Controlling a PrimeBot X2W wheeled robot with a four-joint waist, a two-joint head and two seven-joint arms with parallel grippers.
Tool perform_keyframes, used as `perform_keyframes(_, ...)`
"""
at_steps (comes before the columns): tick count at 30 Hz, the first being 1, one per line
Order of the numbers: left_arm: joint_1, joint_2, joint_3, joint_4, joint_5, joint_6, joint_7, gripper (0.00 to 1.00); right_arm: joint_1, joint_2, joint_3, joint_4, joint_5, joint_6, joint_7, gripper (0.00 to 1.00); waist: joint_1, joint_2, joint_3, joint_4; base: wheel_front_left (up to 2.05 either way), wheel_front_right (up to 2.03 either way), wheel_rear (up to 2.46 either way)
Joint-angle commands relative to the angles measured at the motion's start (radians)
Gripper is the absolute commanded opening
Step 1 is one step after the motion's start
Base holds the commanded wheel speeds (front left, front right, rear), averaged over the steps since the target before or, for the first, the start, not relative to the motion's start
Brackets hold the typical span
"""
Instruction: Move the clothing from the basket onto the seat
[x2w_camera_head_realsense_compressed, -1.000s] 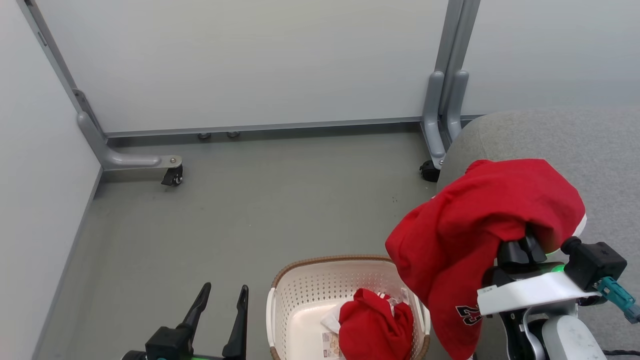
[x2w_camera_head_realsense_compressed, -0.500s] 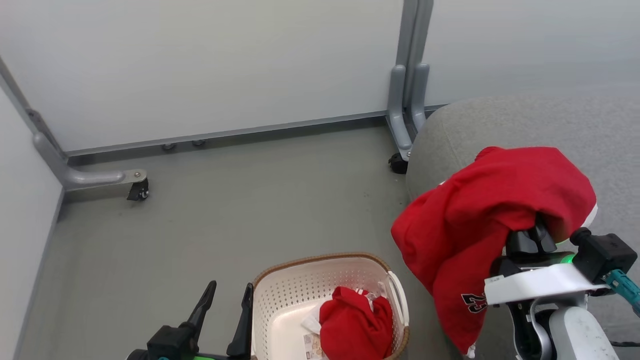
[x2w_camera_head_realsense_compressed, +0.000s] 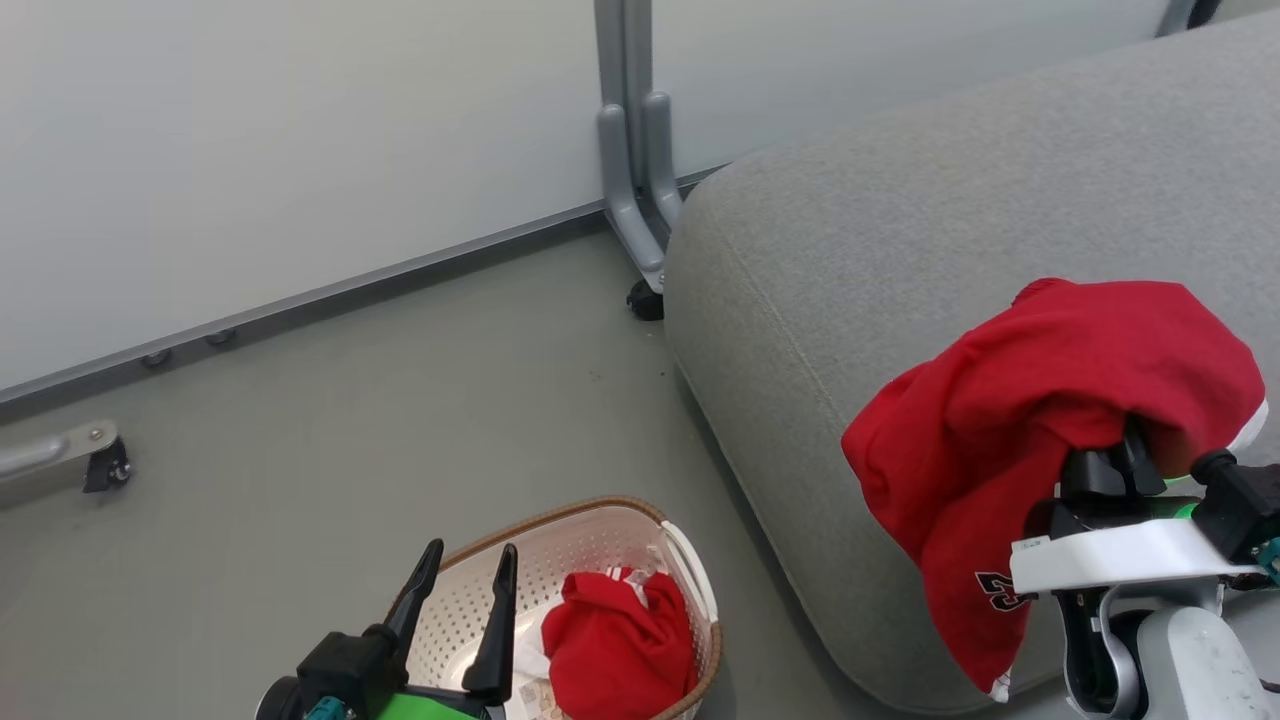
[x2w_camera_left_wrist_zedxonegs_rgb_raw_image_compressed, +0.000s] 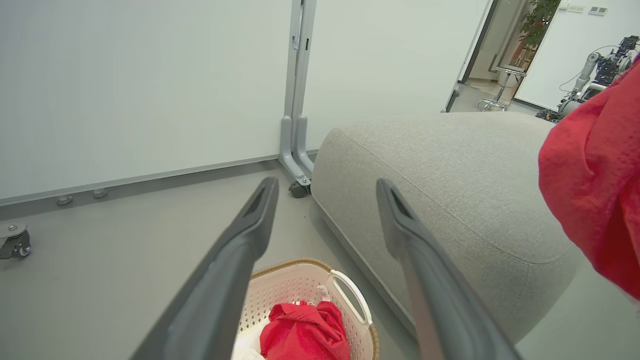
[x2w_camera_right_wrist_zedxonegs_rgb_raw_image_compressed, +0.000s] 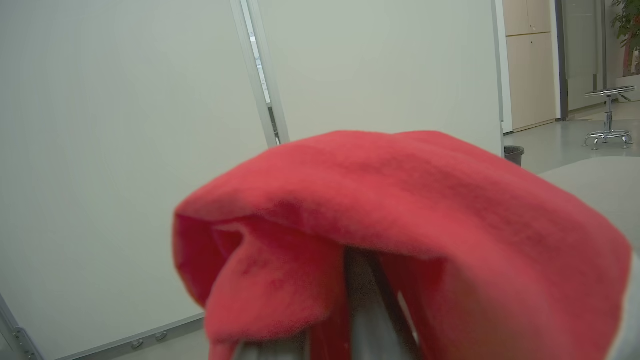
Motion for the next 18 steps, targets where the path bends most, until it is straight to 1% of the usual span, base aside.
perform_keyframes(1,-0.021,0.001,0.000,-0.003,-0.002,-0.002,0.000,1.00,-0.008,-0.002,-0.002,-0.008,-0.006,0.000,-0.003,0.00,0.0000,0.0000,0.025,-0.115,0.00,0.00,0.00)
perform_keyframes(6,-0.035,0.001,-0.002,-0.005,-0.005,0.001,0.000,1.00,-0.014,-0.002,-0.011,-0.012,-0.011,0.000,-0.003,0.00,0.0000,0.0000,0.039,-0.204,0.00,0.00,0.00)
perform_keyframes(9,-0.042,0.001,-0.004,-0.011,-0.009,0.006,0.000,1.00,-0.013,-0.002,-0.019,-0.013,-0.006,0.000,-0.003,0.00,0.0000,0.0000,0.049,-0.244,0.00,0.00,0.00)
perform_keyframes(18,-0.078,0.002,-0.029,0.006,0.011,0.001,0.000,1.00,-0.013,-0.001,-0.050,-0.027,0.015,0.000,-0.003,0.00,0.0000,0.0000,0.085,-0.271,0.00,0.00,0.00)
